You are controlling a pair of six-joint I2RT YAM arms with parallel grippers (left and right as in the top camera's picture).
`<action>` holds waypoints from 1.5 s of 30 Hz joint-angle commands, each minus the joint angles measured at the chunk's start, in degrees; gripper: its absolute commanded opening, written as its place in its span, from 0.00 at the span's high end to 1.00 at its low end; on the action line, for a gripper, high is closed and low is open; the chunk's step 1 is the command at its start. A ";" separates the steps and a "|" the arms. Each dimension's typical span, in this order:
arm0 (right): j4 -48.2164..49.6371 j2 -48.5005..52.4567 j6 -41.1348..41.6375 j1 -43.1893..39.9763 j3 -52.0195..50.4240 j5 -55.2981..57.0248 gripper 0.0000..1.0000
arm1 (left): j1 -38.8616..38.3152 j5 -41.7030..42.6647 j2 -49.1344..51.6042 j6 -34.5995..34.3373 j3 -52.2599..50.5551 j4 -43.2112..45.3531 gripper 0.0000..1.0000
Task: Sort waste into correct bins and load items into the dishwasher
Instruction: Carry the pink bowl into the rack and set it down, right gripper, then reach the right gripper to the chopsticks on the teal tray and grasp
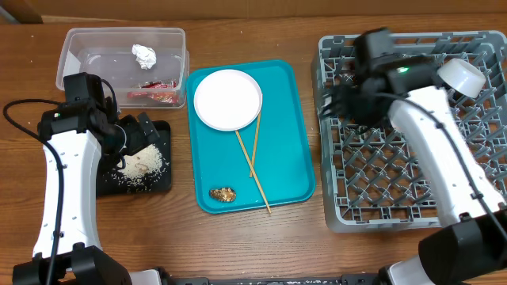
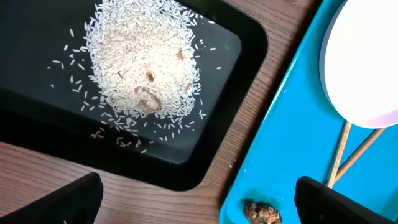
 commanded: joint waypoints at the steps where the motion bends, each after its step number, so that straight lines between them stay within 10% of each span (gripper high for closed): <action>1: 0.02 0.59 -2.16 7.08 -1.46 -4.79 0.02 | 0.09 0.61 -0.83 -0.79 1.11 -0.04 0.00; 32: 10.54 19.23 1.31 29.35 -12.61 -1.60 0.19 | 0.09 0.59 -0.83 -0.76 1.11 -0.13 0.00; 45: 10.71 20.87 3.04 29.38 -12.61 -1.14 0.80 | 0.09 0.59 -0.83 -0.76 1.09 0.02 0.00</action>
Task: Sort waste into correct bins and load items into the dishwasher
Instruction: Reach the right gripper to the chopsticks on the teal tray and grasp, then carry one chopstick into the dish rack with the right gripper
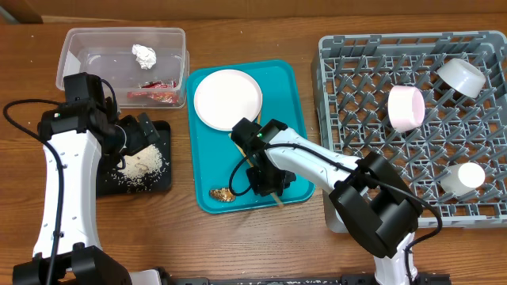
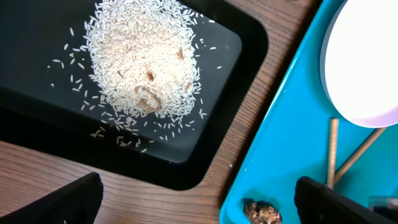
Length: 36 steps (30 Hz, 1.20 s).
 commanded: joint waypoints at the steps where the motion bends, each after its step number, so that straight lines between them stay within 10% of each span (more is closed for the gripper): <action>1: 0.02 0.37 0.63 0.22 -0.17 0.46 0.80 | 0.09 0.59 -0.83 -0.76 1.09 0.17 0.00; 8: -0.96 0.35 0.37 0.20 -0.13 0.48 0.96 | 0.09 0.59 -0.83 -0.76 1.11 0.22 0.00; 22: -4.35 -12.00 0.42 -1.60 0.33 6.01 0.96 | 0.09 0.59 -0.83 -0.79 1.09 0.66 0.00; 36: -9.33 -28.61 -6.14 -20.76 2.54 13.81 0.96 | 0.09 0.59 -0.83 -0.79 1.09 0.66 0.00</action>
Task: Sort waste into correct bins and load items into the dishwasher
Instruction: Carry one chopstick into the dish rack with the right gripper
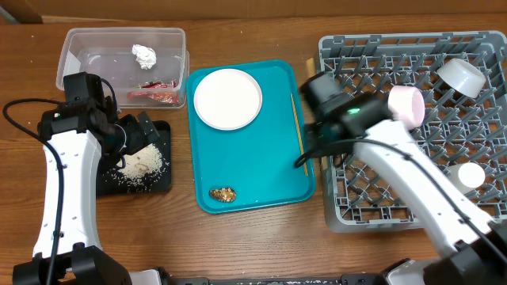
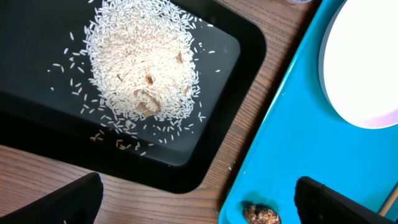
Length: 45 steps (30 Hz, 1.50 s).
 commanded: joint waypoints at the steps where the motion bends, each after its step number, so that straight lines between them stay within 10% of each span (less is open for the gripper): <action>1: -1.11 -2.19 -3.98 -5.88 1.44 2.05 0.96 | 0.09 0.59 -0.83 -0.79 1.11 0.07 0.00; 31: 3.52 -1.68 -10.23 -13.44 -13.46 -9.01 0.90 | 0.09 0.61 -0.83 -0.79 1.11 0.04 0.00; 45: 3.65 -1.68 -10.14 -13.44 -13.35 -9.01 0.66 | 0.09 0.59 -0.83 -0.76 1.09 0.04 0.00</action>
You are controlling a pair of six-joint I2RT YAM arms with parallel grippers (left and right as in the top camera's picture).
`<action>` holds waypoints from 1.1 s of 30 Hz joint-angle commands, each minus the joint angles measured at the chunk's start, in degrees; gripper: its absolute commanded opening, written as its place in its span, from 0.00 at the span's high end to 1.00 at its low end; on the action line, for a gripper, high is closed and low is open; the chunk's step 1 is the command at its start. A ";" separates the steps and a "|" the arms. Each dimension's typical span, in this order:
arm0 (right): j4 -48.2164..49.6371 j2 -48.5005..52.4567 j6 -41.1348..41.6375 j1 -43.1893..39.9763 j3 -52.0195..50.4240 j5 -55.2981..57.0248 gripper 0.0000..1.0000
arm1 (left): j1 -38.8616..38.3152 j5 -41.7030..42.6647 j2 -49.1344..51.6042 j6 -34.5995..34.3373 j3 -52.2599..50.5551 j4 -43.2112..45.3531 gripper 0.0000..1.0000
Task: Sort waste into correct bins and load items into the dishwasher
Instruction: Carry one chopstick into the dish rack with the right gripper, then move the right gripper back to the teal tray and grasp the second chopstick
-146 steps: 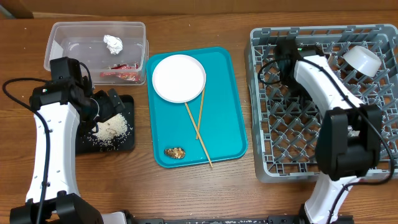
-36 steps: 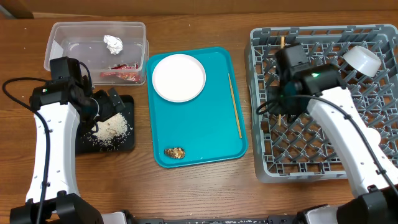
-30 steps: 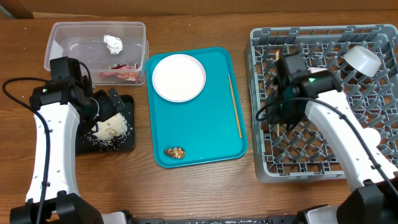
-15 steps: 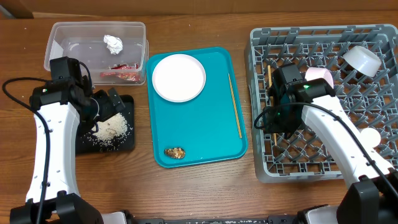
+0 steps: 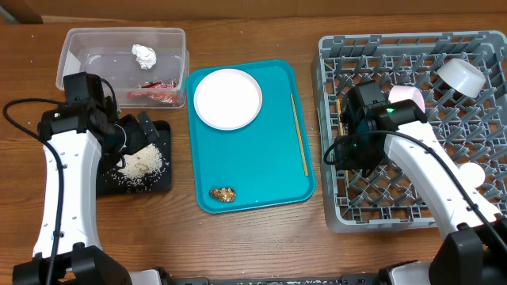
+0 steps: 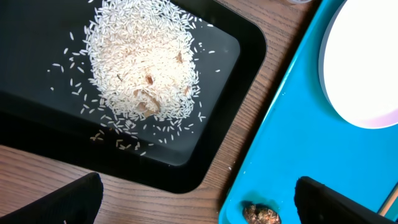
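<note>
On the teal tray point(image 5: 277, 170) are a white plate point(image 5: 228, 98), a brown food scrap point(image 5: 223, 193) and one chopstick point(image 5: 299, 134) lying along its right side. My right gripper point(image 5: 346, 153) hangs low over the left part of the grey dish rack point(image 5: 412, 214). A thin tan stick point(image 5: 341, 115) shows beside it, and whether the jaws hold it is hidden. My left gripper point(image 6: 200, 202) is open over the bare wood between the black rice tray point(image 6: 37, 134) and the teal tray point(image 6: 292, 149), with the scrap point(image 6: 261, 213) near its right finger.
A clear bin point(image 5: 79, 51) at the back left holds crumpled paper point(image 5: 144, 54) and a red wrapper point(image 5: 154, 93). In the rack are a pink bowl point(image 5: 410, 101), a white bowl point(image 5: 462, 75) and a white cup point(image 5: 473, 174).
My right arm was at the border between tray and rack and is now over the rack's left part. The chopstick along the tray's right side still lies there. The left arm has not moved.
Two crossed chopsticks lay below the plate while my right arm was over the rack's back left. Then my right gripper was down on them near the tray's front. Then they were gone from there, with one along the tray's right side. Now the arm is over the rack.
</note>
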 commanded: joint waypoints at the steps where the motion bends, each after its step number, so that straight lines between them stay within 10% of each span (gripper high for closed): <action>1: 0.35 -0.52 0.11 0.26 0.39 -0.15 0.65 | 0.09 0.61 -0.83 -0.76 1.11 0.07 0.00; 13: 5.99 -0.52 -1.62 9.31 16.35 -0.26 0.36 | 0.09 0.63 -0.83 -0.81 1.11 0.44 0.00; 33: 14.21 24.22 -1.42 14.10 16.26 0.11 0.34 | 0.09 0.61 -0.83 -0.81 1.11 0.46 0.00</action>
